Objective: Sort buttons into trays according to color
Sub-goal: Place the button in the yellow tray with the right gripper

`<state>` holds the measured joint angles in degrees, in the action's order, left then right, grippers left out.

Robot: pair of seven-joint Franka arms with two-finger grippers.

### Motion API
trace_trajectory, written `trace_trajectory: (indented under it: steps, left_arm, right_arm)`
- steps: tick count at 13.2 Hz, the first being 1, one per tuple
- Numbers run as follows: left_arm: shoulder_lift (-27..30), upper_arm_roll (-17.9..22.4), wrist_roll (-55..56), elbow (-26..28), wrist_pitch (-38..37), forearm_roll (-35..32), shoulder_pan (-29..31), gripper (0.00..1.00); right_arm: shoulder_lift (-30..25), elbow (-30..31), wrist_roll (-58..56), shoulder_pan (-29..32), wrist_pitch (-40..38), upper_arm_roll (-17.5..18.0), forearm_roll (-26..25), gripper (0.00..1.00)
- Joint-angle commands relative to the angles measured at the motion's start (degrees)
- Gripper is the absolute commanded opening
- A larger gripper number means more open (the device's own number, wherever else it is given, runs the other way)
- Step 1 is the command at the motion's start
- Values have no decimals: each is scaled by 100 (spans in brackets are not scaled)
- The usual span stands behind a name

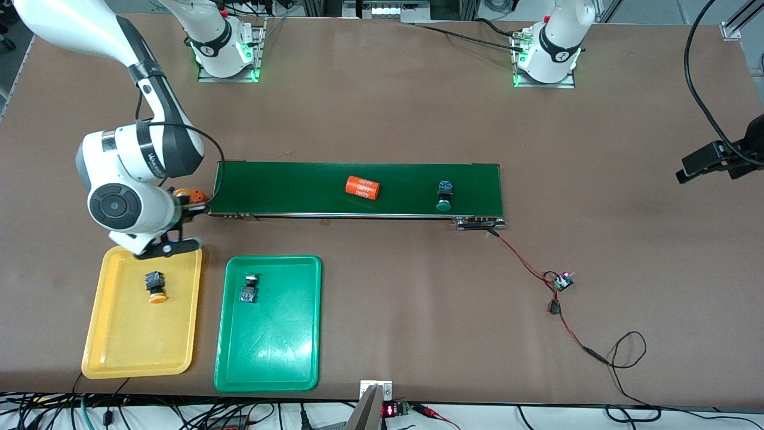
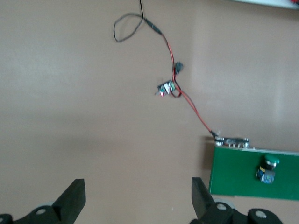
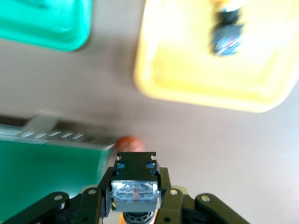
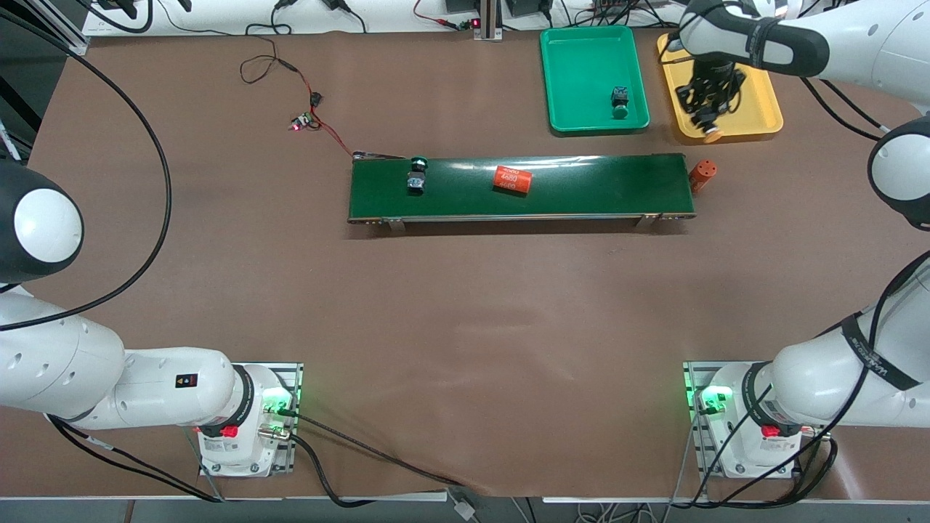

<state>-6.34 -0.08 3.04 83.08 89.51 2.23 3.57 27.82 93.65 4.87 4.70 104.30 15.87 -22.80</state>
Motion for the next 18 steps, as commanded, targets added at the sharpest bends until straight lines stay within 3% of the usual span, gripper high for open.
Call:
trace_trajectory:
  steps: [1,4,9,16,17,18]
  left_arm:
    - [282,95,13,94,-329,-118,-260,100]
    - [283,95,4,120,-110,-118,-260,100]
    - [239,61,-14,103,-56,-91,-190,100]
    - [230,78,-66,155,-48,-39,-41,100]
    - [213,78,-66,147,-39,-38,-40,100]
    - [195,87,-75,147,-22,-38,-23,100]
  right_arm:
    - [170,-5,-617,416,895,39,-636,15]
    - [416,-31,-944,811,1583,83,-953,15]
    - [680,-22,-1716,1190,3041,241,-971,15]
    - [1006,-14,-1911,1182,3966,224,-954,16]
    - [1015,-22,-1894,1173,3975,224,-954,27]
    - [1015,-22,-1894,1147,3975,224,-954,62]
